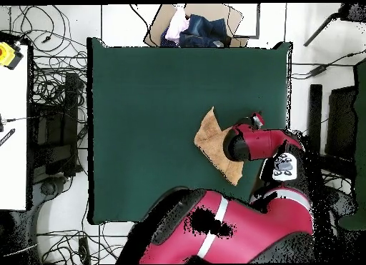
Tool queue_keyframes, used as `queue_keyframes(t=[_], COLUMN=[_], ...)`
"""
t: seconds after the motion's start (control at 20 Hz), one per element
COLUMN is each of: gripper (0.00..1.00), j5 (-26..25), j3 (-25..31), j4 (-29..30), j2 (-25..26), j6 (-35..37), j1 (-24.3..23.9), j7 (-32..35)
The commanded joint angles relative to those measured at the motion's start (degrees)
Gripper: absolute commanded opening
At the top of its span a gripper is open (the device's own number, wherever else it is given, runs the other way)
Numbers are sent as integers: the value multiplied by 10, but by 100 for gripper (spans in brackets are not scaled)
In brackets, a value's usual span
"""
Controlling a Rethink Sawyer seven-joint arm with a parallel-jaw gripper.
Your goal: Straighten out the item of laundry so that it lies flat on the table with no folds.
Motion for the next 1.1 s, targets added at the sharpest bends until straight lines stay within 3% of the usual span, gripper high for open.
queue_keyframes(t=[0.05,0.75,0.9,1.1], gripper=[100,100,100,100], j5=[-14,-9,-6,0], j3=[16,5,28,17], j4=[52,46,59,61], j2=[63,74,72,73], j6=[34,17,-9,9], j1=[18,23,-3,4], j7=[71,84,91,94])
